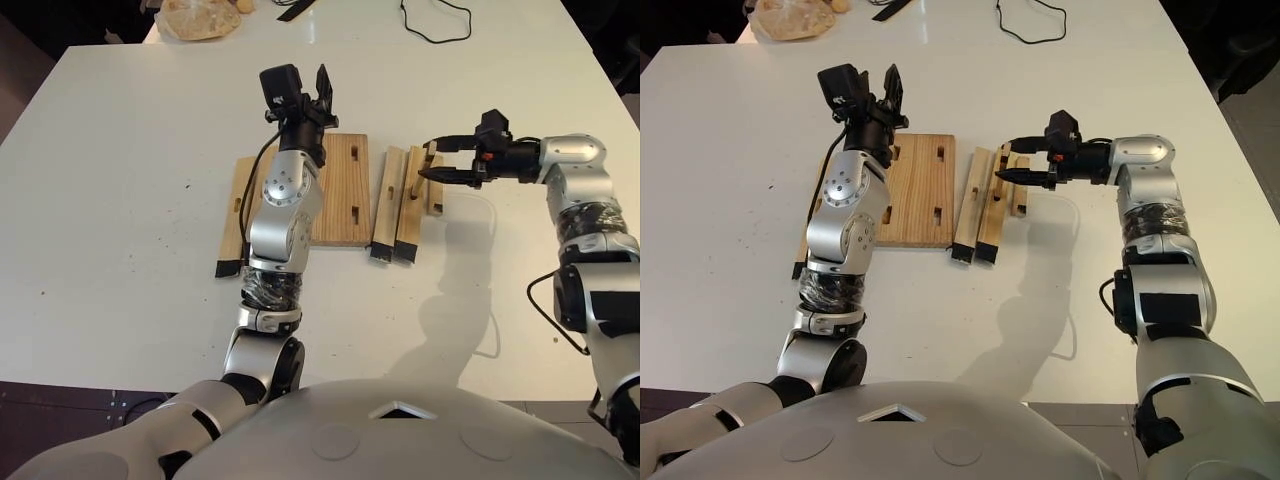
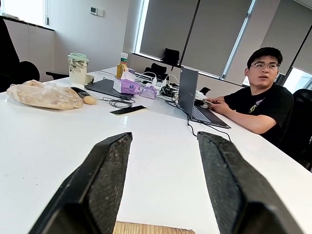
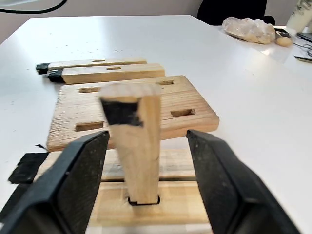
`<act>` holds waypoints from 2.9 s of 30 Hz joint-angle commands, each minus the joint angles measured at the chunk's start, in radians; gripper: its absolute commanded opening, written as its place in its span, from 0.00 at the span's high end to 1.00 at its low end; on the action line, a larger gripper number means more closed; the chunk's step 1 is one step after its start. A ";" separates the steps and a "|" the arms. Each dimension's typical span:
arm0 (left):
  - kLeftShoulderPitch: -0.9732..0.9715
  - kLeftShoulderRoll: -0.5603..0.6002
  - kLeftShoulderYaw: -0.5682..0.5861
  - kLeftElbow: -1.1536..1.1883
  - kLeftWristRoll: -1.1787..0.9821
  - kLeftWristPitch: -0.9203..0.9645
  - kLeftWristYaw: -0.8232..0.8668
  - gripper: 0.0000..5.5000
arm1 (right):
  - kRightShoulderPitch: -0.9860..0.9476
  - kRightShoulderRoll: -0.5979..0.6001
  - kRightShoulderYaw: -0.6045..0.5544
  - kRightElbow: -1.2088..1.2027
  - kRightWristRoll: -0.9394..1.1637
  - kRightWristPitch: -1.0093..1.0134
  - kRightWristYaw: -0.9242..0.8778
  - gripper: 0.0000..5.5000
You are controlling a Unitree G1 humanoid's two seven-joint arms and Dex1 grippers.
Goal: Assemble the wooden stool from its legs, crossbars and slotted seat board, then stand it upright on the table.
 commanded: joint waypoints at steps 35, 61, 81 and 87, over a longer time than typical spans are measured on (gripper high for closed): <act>0.052 -0.070 -0.038 0.028 -0.005 -0.060 0.051 0.55 | 0.123 0.255 -0.221 -0.690 0.146 0.456 -1.092 0.47; 0.027 -0.080 0.011 0.090 -0.039 -0.120 0.089 0.55 | 0.278 0.286 0.064 -0.784 0.018 0.410 -1.002 0.47; 0.108 -0.098 -0.020 0.025 -0.053 -0.147 0.115 0.55 | 0.573 0.117 -0.008 -1.231 0.217 0.571 -0.872 0.47; 0.156 -0.100 -0.043 -0.039 -0.037 -0.148 0.144 0.55 | 0.812 -0.034 0.039 -1.188 0.119 0.423 -0.703 0.47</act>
